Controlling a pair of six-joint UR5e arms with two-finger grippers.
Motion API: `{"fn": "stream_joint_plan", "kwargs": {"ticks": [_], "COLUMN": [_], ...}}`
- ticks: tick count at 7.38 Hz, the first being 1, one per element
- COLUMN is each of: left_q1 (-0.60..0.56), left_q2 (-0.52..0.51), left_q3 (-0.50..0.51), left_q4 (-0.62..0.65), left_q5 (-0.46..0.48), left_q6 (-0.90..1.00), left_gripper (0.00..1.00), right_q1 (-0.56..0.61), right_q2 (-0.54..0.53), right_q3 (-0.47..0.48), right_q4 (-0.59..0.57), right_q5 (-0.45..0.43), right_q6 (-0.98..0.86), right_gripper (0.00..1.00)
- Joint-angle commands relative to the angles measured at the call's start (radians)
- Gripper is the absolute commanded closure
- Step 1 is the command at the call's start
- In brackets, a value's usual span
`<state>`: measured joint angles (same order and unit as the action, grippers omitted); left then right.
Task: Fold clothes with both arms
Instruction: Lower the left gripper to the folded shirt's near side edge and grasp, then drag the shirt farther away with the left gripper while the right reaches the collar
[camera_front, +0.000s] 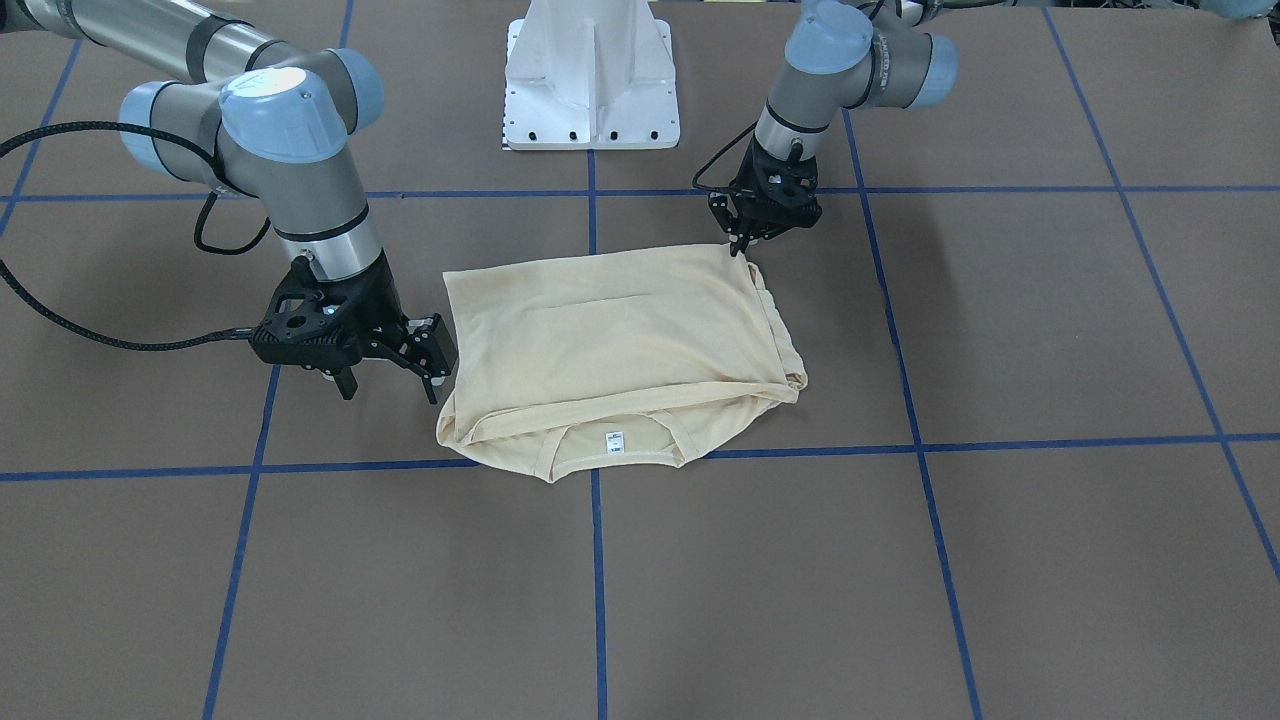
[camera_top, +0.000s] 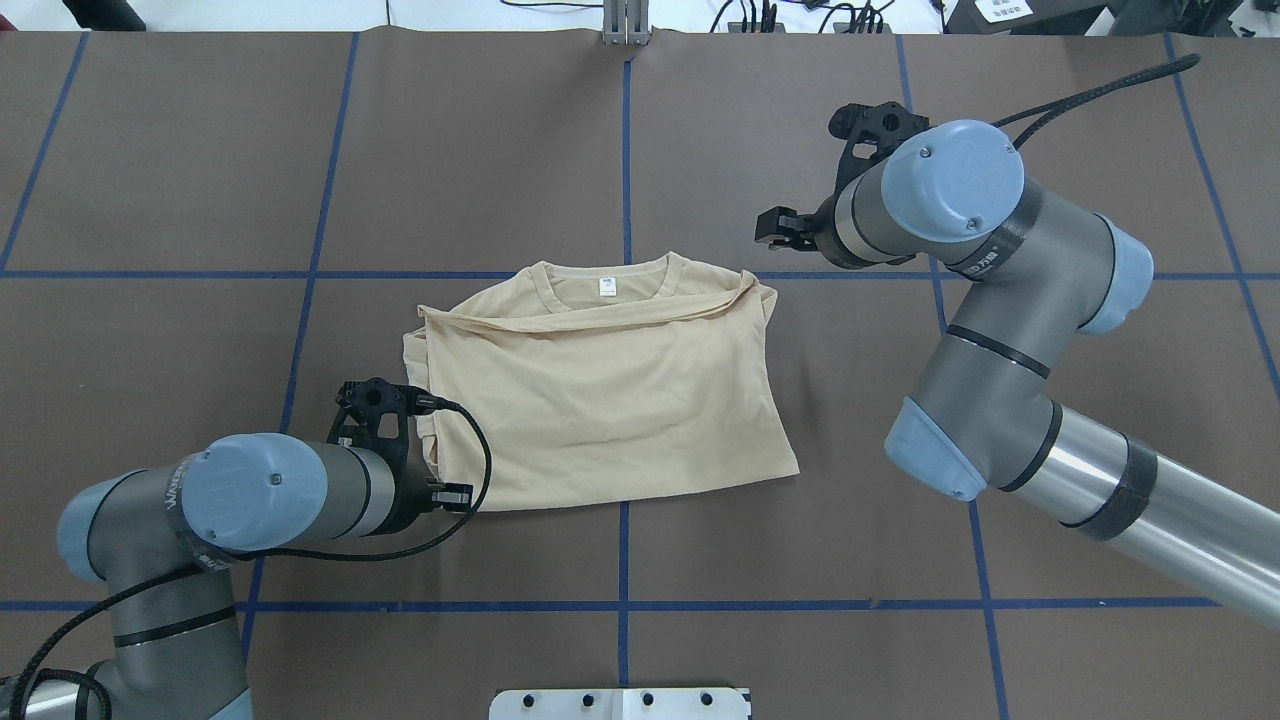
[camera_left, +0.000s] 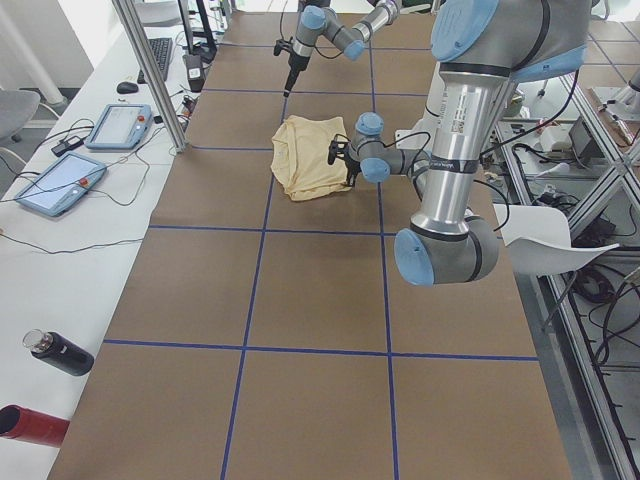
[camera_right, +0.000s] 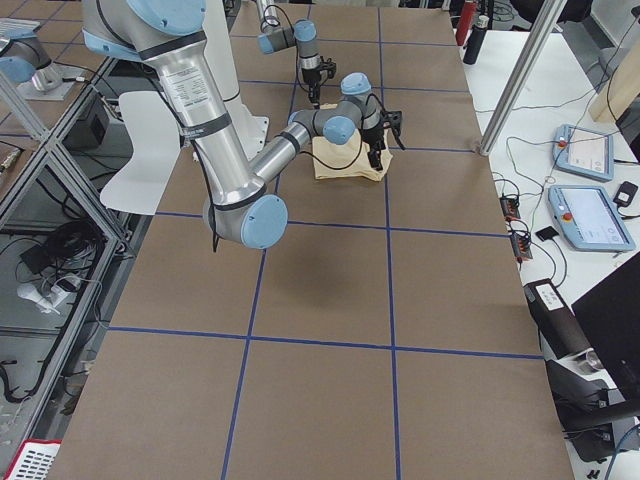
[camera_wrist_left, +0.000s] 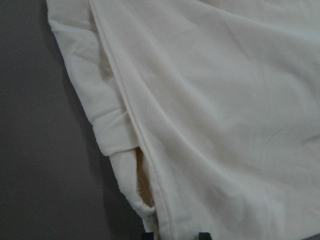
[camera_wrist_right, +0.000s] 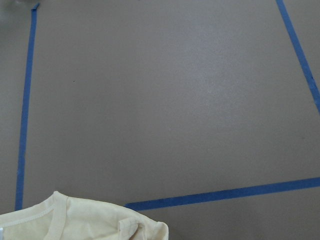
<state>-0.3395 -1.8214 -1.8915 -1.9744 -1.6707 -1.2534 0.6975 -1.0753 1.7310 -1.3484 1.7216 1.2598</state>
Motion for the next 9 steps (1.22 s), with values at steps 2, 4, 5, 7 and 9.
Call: {"fn": "stream_joint_plan", "kwargs": {"ticks": [2, 4, 5, 7, 9], "left_q1": [-0.118, -0.293, -0.367, -0.501, -0.553], "left_q2": [-0.004, -0.080, -0.176, -0.439, -0.513], "left_q3": [0.029, 0.200, 0.342, 0.690, 0.873], "left_q4": [0.014, 0.011, -0.003, -0.059, -0.222], "left_q5": [-0.003, -0.003, -0.006, -0.006, -0.009], "left_q6": [0.171, 0.366, 0.437, 0.554, 0.620], "left_gripper": [1.00, 1.00, 1.00, 1.00, 0.87], "right_q1": [-0.006, -0.015, -0.021, -0.029, -0.044], "right_q2": [0.000, 0.000, 0.000, -0.002, 0.005], "right_q3": [-0.004, -0.002, -0.002, -0.002, -0.002], "right_q4": [0.000, 0.000, 0.000, 0.000, 0.002], "right_q5": [-0.001, -0.002, -0.007, -0.008, -0.019], "right_q6": [0.001, 0.006, 0.007, 0.007, 0.022], "right_gripper": [0.00, 0.00, 0.00, 0.00, 0.00]}}
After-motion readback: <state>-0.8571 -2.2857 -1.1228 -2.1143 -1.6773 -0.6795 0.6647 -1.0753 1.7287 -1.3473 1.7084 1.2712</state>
